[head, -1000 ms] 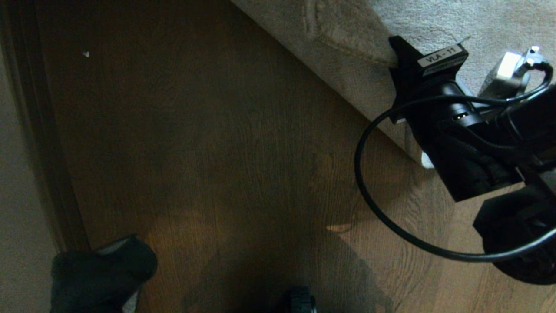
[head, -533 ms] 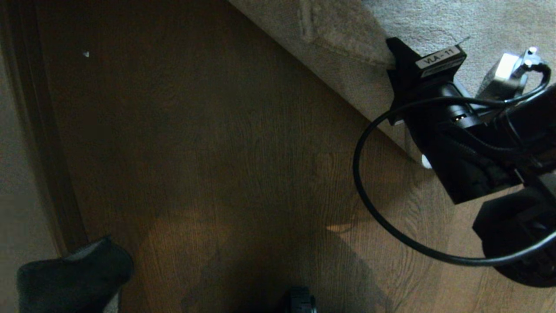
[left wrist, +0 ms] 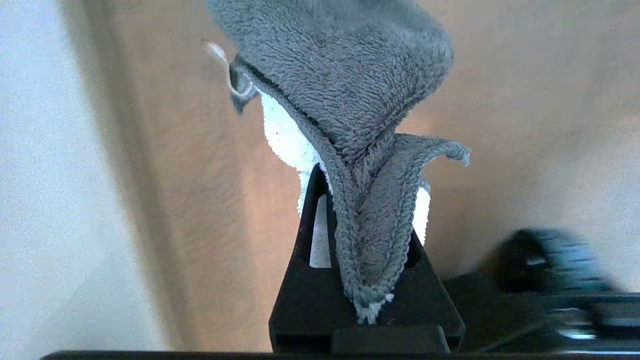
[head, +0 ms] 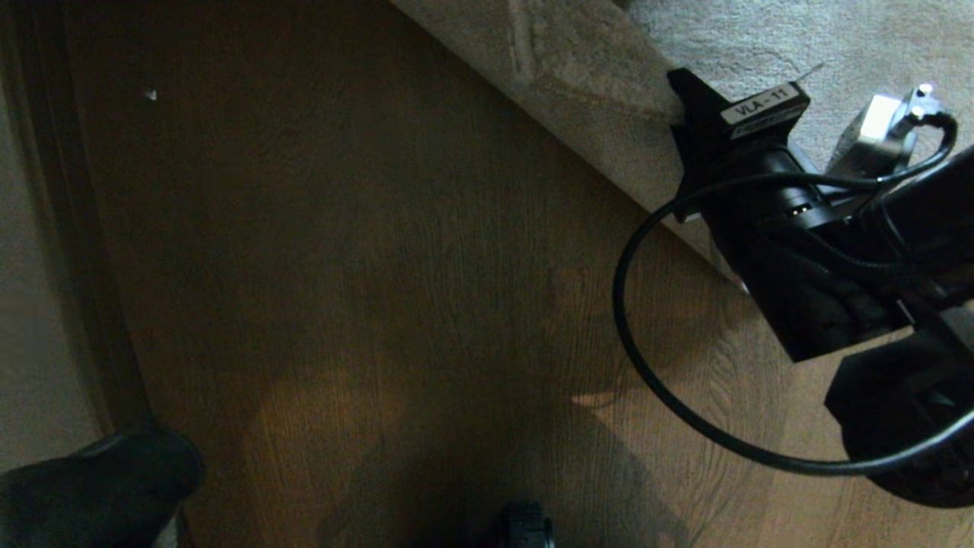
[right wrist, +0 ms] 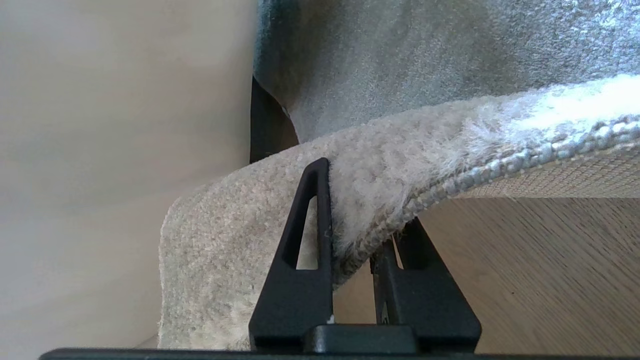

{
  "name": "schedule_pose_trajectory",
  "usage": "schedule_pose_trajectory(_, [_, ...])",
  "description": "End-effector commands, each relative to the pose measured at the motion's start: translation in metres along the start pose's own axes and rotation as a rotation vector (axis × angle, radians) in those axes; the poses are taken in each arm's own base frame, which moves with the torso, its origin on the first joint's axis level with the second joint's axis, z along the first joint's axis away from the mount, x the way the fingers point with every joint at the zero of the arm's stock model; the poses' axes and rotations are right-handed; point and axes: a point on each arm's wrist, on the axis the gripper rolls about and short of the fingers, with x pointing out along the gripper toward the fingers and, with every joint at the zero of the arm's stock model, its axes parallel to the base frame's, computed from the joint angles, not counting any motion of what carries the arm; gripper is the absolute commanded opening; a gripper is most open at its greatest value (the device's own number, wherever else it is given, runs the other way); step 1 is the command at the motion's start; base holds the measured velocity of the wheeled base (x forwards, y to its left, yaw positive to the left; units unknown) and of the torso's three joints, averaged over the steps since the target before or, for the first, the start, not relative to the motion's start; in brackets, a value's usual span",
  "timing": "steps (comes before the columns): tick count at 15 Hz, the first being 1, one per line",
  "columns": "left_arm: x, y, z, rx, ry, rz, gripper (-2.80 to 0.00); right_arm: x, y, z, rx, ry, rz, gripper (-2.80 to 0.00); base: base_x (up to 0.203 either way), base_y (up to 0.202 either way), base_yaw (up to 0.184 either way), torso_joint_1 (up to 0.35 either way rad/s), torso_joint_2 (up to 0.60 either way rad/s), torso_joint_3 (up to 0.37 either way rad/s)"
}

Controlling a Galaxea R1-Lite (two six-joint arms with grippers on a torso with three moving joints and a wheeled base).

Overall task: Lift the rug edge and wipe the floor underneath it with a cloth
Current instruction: Lay down the carpet

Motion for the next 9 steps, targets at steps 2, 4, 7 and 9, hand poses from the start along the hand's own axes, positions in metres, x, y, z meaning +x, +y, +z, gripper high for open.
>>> schedule_pose_trajectory(2, [0.0023,0.0001,-0.0027,0.010,-0.023,0.004,-2.80,-0.0003,0.0038,0.0023,0.022,-0.027,0.034,-2.80,0.000,0.000,0.000,0.000,0.00,0.000])
schedule_pose_trajectory(4, [0.0023,0.0001,-0.0027,0.011,-0.023,0.005,-2.80,-0.0004,0.0022,0.0010,0.018,-0.024,0.030,-2.80,0.000,0.000,0.000,0.000,0.00,0.000])
schedule_pose_trajectory(7, [0.0023,0.0002,-0.0027,0.008,-0.023,0.007,-2.80,0.0000,0.0014,0.0003,0.019,-0.023,0.028,-2.80,0.000,0.000,0.000,0.000,0.00,0.000])
schedule_pose_trajectory(9, [0.0023,0.0002,-0.0027,0.008,-0.023,0.007,-2.80,-0.0002,0.0015,-0.0008,0.020,-0.019,0.029,-2.80,0.000,0.000,0.000,0.000,0.00,0.000])
